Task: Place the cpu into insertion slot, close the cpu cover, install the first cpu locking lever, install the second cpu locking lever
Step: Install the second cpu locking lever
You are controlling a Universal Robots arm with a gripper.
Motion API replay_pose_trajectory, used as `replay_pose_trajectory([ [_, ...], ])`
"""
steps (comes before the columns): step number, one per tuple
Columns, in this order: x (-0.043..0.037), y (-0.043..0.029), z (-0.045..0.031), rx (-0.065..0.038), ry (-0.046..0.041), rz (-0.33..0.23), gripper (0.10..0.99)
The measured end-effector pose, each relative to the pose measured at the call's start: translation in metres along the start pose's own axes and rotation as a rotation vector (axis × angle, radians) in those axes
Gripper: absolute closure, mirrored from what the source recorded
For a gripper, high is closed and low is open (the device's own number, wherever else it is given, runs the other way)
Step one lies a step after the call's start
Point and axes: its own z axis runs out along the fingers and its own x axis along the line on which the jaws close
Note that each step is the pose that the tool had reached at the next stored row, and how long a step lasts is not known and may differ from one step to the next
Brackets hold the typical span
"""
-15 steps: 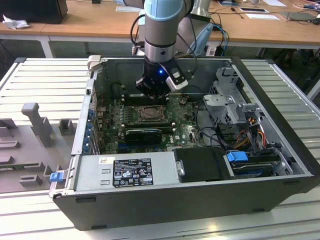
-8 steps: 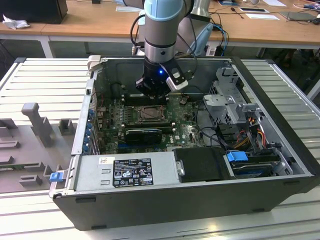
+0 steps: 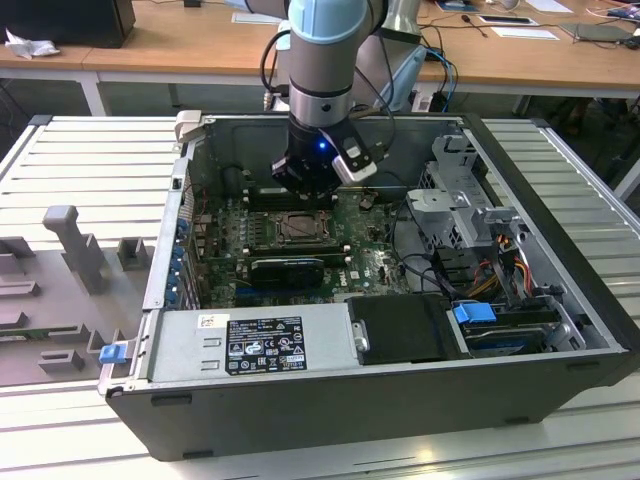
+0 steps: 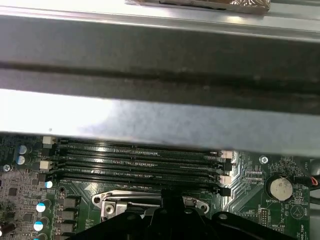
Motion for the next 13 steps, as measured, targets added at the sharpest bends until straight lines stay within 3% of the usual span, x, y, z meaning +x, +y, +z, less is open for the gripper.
replay_pose_trajectory([
  [7, 0.0003, -0.0045, -0.0005, 0.000, 0.0000, 0.000, 0.980],
  [13, 0.0003, -0.0046, -0.0064, 0.000, 0.0000, 0.000, 0.980],
])
